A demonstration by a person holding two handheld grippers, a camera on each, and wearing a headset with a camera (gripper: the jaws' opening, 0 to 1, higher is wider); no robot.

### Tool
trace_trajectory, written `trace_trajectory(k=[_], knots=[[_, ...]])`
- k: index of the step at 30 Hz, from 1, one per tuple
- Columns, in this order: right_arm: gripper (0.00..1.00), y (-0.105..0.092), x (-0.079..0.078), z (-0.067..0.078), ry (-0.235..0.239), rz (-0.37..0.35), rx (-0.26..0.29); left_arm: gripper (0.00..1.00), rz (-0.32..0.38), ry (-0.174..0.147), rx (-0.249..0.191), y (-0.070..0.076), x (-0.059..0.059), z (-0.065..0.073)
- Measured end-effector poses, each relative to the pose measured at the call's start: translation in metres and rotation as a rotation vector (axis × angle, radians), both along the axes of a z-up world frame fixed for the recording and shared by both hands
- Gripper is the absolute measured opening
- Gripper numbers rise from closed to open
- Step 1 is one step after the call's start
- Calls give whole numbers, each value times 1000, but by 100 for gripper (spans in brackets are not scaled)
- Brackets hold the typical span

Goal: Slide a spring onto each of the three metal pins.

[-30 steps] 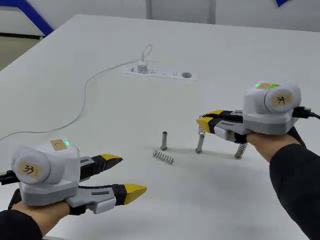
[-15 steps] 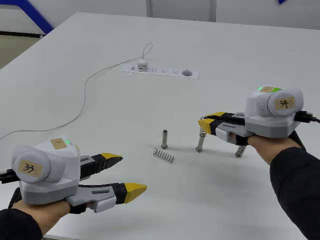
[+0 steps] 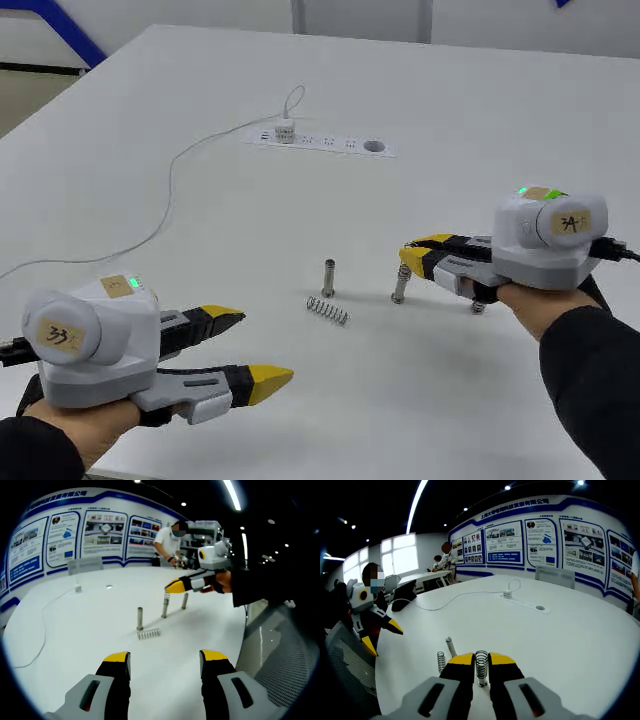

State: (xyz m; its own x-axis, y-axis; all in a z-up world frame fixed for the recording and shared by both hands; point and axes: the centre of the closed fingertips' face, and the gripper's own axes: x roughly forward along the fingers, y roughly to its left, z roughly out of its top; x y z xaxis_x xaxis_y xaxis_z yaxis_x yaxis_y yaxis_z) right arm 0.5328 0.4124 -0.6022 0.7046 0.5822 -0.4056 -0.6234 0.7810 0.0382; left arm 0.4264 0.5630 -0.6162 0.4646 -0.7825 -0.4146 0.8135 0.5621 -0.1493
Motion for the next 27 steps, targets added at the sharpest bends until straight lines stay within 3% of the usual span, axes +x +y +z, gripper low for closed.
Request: trace_trajectory(k=[27], knots=[[12, 1, -2, -36, 81, 12, -116, 57, 2, 1, -1, 1, 0, 0]])
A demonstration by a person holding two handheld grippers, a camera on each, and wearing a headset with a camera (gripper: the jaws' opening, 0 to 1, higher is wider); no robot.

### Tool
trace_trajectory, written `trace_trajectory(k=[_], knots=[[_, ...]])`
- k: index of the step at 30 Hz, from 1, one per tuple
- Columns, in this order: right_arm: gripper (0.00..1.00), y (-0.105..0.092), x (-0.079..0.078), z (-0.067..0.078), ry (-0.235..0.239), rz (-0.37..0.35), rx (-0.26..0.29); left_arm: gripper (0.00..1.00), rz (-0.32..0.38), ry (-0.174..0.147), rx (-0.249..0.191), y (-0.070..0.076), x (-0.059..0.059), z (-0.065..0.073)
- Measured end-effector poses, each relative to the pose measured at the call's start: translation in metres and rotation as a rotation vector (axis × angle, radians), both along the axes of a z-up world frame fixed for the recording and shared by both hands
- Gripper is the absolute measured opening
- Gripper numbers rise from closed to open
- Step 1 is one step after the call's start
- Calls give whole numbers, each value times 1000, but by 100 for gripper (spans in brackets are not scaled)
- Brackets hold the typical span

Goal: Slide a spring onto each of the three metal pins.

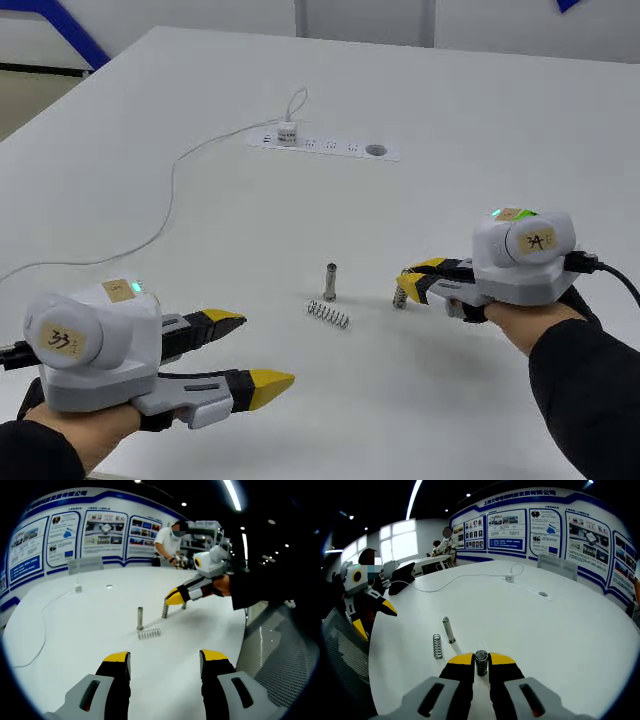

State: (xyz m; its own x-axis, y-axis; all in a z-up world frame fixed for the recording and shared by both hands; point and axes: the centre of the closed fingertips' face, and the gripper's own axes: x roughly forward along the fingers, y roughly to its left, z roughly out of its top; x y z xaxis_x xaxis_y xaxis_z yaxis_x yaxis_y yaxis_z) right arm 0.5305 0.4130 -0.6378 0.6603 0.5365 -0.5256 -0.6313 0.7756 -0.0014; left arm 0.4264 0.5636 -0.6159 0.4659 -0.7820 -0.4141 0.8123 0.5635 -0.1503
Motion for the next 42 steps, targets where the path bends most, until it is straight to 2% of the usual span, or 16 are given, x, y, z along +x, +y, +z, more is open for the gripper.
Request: trace_trajectory(k=[13, 23, 31, 42], knots=[[12, -4, -5, -11, 42, -10, -15, 57, 2, -2, -2, 0, 0, 0], [13, -3, -26, -30, 89, -7, -20, 57, 2, -3, -5, -1, 0, 0], [13, 27, -46, -36, 108, 75, -19, 57, 0, -4, -4, -1, 0, 0], [14, 59, -43, -30, 88, 165, -16, 57, 4, -4, -4, 0, 0, 1]])
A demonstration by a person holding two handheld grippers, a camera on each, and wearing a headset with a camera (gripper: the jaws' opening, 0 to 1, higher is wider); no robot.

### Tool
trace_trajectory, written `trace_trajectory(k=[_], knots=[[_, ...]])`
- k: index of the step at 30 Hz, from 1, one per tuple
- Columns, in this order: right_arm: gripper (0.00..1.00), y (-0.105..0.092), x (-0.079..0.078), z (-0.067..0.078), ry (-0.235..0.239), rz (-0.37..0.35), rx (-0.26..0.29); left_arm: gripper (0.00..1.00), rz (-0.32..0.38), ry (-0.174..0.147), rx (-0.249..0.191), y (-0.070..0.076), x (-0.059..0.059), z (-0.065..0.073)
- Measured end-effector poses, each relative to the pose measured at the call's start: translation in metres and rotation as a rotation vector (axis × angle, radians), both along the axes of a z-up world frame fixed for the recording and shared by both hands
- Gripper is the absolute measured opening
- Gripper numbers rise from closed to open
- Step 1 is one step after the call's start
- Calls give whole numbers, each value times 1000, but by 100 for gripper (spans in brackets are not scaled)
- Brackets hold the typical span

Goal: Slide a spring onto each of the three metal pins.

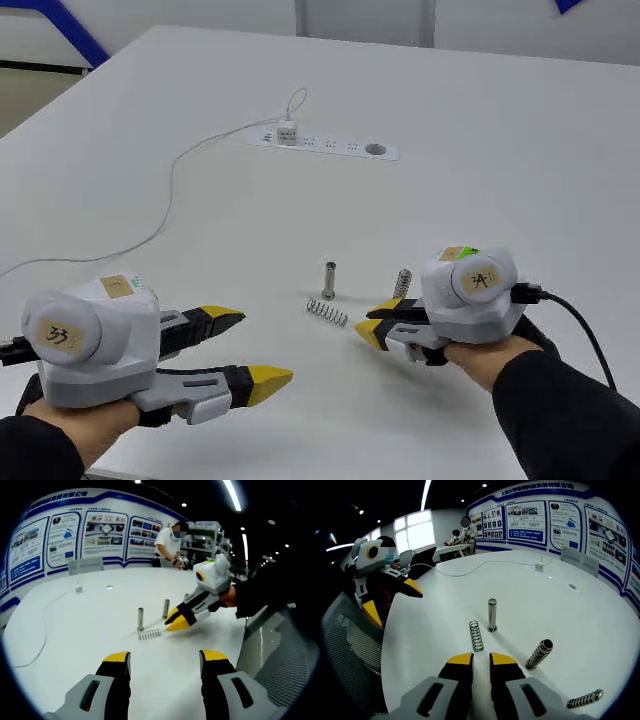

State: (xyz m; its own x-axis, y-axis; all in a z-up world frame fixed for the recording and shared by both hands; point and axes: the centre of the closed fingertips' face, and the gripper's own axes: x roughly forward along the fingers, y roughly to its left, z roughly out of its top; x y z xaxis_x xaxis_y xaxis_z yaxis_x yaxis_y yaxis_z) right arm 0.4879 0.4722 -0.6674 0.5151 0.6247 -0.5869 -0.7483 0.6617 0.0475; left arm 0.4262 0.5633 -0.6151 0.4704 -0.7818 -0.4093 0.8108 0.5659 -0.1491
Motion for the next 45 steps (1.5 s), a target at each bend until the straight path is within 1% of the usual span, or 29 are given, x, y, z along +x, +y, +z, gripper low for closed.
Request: trace_trajectory(k=[3, 8, 13, 24, 27, 32, 36, 45], knots=[[14, 6, 3, 0, -4, 19, -7, 57, 0, 2, 0, 0, 0, -1], [15, 14, 8, -5, 1, 43, -22, 57, -2, 4, 4, 1, 0, -1], [15, 18, 8, -10, 6, 64, -36, 57, 1, 6, 4, 1, 1, -2], [13, 20, 10, -18, 0, 88, -65, 57, 1, 10, 6, 2, 2, -4], [12, 20, 10, -17, -5, 91, -70, 57, 2, 10, 5, 2, 2, -4], [12, 20, 9, -13, -16, 96, -73, 57, 0, 9, 5, 2, 3, -4], [12, 19, 8, -3, -42, 103, -82, 57, -1, 9, 3, 2, 3, -5], [12, 20, 7, 16, -73, 122, -103, 57, -6, 6, 3, 1, 2, -4]])
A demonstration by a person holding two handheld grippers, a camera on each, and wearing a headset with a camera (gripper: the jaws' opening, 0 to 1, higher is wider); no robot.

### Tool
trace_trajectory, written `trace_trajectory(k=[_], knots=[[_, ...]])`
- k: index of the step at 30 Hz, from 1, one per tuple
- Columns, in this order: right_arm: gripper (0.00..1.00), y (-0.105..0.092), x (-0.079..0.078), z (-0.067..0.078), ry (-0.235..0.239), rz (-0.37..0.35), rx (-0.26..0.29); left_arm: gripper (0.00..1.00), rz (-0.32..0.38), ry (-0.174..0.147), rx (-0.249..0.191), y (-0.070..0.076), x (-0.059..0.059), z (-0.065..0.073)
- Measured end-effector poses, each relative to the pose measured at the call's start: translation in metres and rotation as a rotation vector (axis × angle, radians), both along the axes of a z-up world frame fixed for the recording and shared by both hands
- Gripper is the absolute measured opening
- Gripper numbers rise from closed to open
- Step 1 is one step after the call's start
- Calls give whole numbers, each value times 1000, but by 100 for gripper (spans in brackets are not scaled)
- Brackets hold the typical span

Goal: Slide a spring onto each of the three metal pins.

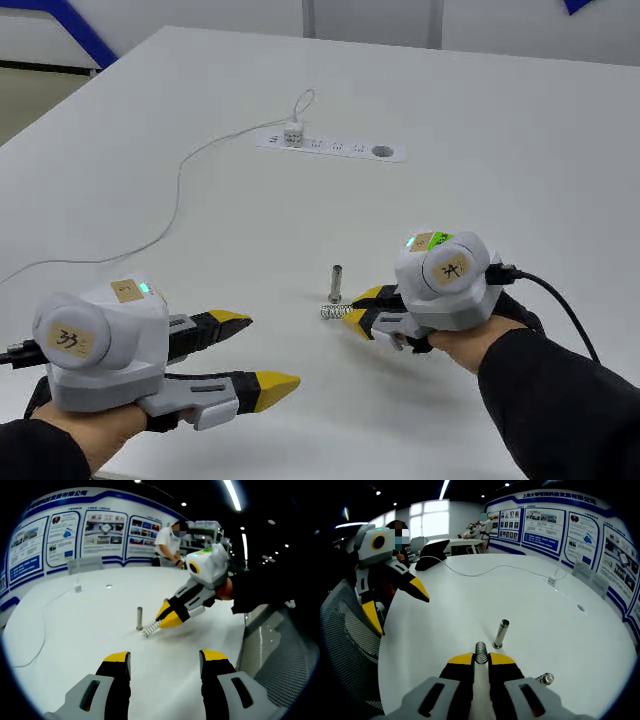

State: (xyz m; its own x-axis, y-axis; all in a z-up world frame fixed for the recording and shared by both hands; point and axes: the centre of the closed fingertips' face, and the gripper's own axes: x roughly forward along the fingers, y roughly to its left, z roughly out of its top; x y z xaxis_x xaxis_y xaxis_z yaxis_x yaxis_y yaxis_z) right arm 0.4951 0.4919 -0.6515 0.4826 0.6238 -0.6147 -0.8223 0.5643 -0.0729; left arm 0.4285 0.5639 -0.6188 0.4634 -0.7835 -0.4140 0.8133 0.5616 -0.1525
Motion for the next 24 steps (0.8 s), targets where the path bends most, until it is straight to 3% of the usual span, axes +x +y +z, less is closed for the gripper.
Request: trace_trajectory(k=[16, 24], knots=[[12, -1, 2, 13, -4, 0, -11, 57, 2, -2, -4, -2, -2, 2], [12, 0, 7, 36, -21, -8, 13, 57, 4, -6, -6, -2, -2, 3]])
